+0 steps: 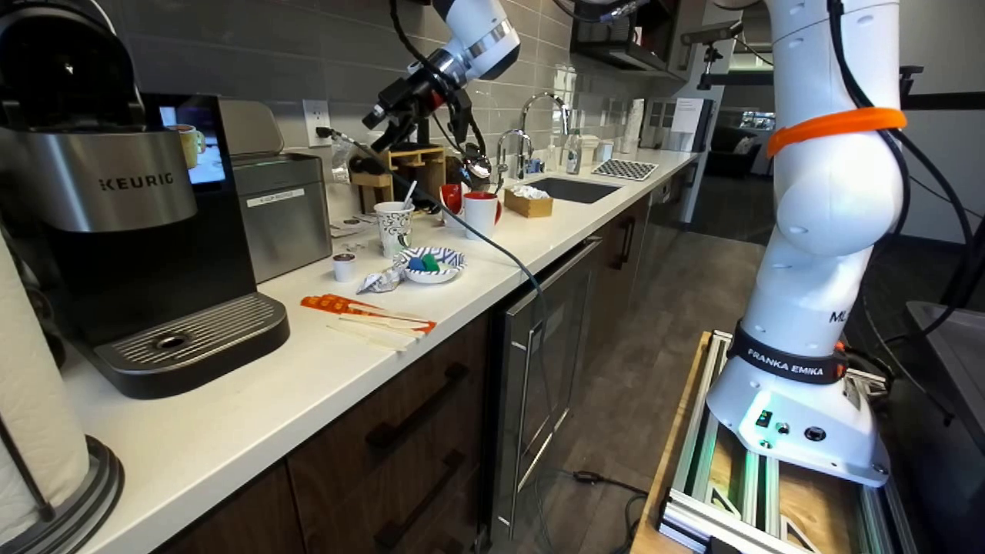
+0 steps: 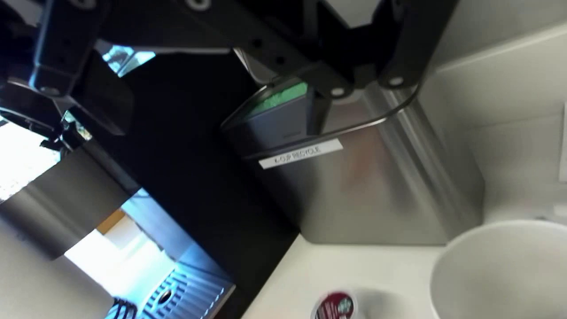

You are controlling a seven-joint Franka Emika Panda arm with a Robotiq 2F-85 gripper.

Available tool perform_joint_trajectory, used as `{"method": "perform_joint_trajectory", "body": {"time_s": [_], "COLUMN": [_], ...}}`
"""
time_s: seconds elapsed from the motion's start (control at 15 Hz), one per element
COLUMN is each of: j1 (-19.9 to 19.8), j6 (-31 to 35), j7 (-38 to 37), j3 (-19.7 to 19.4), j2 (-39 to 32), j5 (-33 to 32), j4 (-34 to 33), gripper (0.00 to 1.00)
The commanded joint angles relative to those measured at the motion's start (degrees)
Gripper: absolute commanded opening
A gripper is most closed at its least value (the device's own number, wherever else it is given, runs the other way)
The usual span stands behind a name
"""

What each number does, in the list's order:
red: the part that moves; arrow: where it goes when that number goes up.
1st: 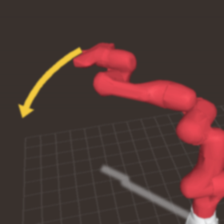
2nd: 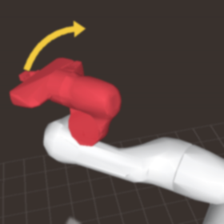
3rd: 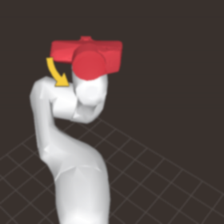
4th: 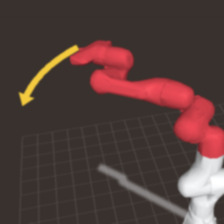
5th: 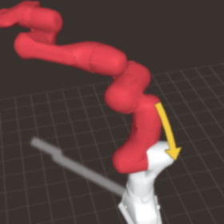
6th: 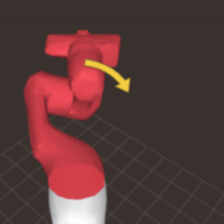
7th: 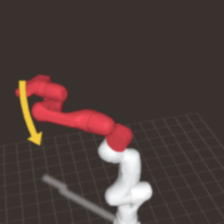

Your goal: Close the silver bin

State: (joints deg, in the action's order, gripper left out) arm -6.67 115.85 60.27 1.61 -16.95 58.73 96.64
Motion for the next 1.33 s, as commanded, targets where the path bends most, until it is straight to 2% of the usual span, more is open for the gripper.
{"method": "perform_joint_trajectory", "body": {"time_s": [0.0,0.07,0.13,0.33,0.47,0.8,1.07,1.27], "j1": [1.04,2.16,1.61,2.44,0.9,1.39,1.76,2.45], "j6": [8.44,9.68,6.91,8.7,8.96,3.72,-2.16,-5.35], "j7": [8.93,7.0,5.97,6.04,13.67,25.21,37.19,43.87], "j3": [1.99,1.46,0.78,1.06,3.46,3.3,1.98,0.88], "j2": [-3.13,-4.17,-2.11,-3.53,-3.94,-9.97,-15.39,-19.61], "j5": [11.84,10.03,8.37,8.74,20.44,36.88,42.61,41.62], "j4": [-1.18,-2.3,-0.57,-1.63,-1.34,-7.74,-13.6,-18.53], "gripper": [1.0,1.0,1.0,1.0,1.0,1.0,1.0,1.0]}}
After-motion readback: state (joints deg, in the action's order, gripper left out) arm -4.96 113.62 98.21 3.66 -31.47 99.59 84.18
